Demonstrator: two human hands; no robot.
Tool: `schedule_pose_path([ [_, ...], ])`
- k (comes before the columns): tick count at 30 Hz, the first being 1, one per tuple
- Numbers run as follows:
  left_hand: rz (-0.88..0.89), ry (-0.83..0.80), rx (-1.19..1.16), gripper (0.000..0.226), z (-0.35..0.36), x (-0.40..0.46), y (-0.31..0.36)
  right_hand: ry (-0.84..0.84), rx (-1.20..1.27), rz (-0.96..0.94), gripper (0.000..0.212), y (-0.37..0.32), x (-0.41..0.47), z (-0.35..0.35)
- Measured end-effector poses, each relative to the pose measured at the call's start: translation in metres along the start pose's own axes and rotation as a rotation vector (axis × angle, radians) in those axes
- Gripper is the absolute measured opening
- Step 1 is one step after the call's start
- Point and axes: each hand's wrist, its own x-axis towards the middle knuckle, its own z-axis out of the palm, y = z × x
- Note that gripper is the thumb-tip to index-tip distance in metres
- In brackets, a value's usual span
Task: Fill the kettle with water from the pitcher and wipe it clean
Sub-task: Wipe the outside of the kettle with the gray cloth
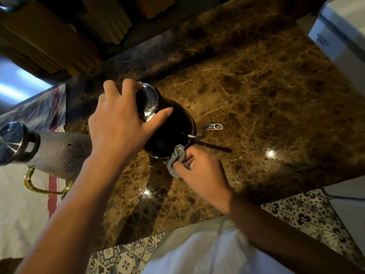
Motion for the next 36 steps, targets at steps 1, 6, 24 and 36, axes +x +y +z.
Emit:
schedule_pose_path([
  [1,0.004,-0.002,-0.003,0.089,0.0,0.0,0.0,0.048,0.006,-0.028,0.027,0.0,-0.002,-0.004],
  [6,0.006,0.006,-0.023,0.089,0.0,0.0,-0.001,0.411,-0.06,-0.369,0.014,-0.003,-0.011,-0.011],
  [24,0.048,-0.024,-0.059,0.088,0.001,0.0,-0.006,0.119,-0.081,-0.196,0.018,0.016,-0.006,-0.036],
  [36,0.092,0.039,-0.387,0.04,0.017,0.012,-0.081,0.223,0.056,-0.078,0.032,0.002,0.009,-0.067],
])
